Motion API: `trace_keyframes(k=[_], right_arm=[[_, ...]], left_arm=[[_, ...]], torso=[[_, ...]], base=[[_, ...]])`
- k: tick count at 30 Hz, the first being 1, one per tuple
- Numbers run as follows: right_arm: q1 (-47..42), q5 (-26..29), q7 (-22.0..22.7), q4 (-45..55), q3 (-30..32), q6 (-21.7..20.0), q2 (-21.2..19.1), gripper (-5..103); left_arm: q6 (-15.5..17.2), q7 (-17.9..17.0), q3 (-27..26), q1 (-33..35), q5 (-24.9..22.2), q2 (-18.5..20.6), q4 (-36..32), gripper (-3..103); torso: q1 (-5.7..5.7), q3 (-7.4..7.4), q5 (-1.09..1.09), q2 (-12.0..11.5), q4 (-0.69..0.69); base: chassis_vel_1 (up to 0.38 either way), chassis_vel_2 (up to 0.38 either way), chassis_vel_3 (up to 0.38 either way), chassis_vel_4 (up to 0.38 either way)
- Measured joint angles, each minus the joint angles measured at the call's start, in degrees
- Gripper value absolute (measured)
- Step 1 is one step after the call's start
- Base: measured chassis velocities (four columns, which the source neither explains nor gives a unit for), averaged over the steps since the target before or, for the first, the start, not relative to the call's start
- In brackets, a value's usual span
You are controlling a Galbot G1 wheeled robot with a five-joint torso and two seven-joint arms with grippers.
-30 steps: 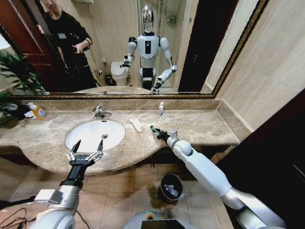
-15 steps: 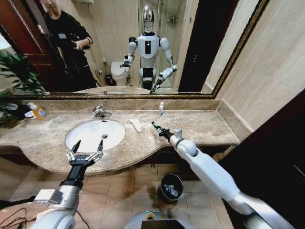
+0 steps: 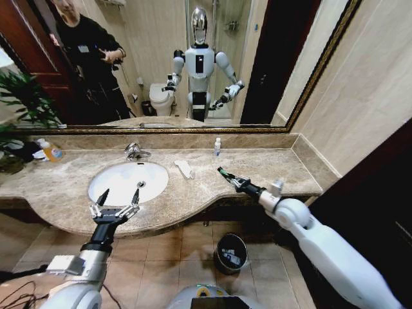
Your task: Pick up the trash from the sink and place it in the trash bin.
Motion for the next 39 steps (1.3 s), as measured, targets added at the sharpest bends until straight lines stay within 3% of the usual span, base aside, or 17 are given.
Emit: trace_keyframes(k=[7, 14, 25, 39], right_arm=[[-8.13, -1.59, -5.27, -1.09, 7.2, 3.96, 0.02, 10], [-17.37, -3.83, -11.25, -2.9, 14.78, 6.34, 3.99, 10], [-21.6, -11.95, -13.6, -5.11, 14.46, 7.48, 10.7, 10], [-19.79, -25.97, -11.49, -19.43, 11.43, 11.02, 17.58, 10]], left_arm=[[0.0, 0.0, 0.0, 0.0, 0.0, 0.0, 0.0, 100], [0.0, 0.0, 0.0, 0.0, 0.0, 0.0, 0.0, 100], [0.0, 0.0, 0.0, 0.0, 0.0, 0.0, 0.0, 100], [0.0, 0.0, 0.0, 0.0, 0.0, 0.0, 0.0, 100]], torso=[[0.0, 0.0, 0.0, 0.0, 0.0], [0.0, 0.0, -0.02, 0.0, 0.0], [0.0, 0.0, -0.03, -0.01, 0.0], [0.0, 0.01, -0.01, -0.01, 0.0]], base=[[0.0, 0.0, 0.0, 0.0], [0.0, 0.0, 0.0, 0.0], [0.0, 0.0, 0.0, 0.0], [0.0, 0.0, 0.0, 0.0]])
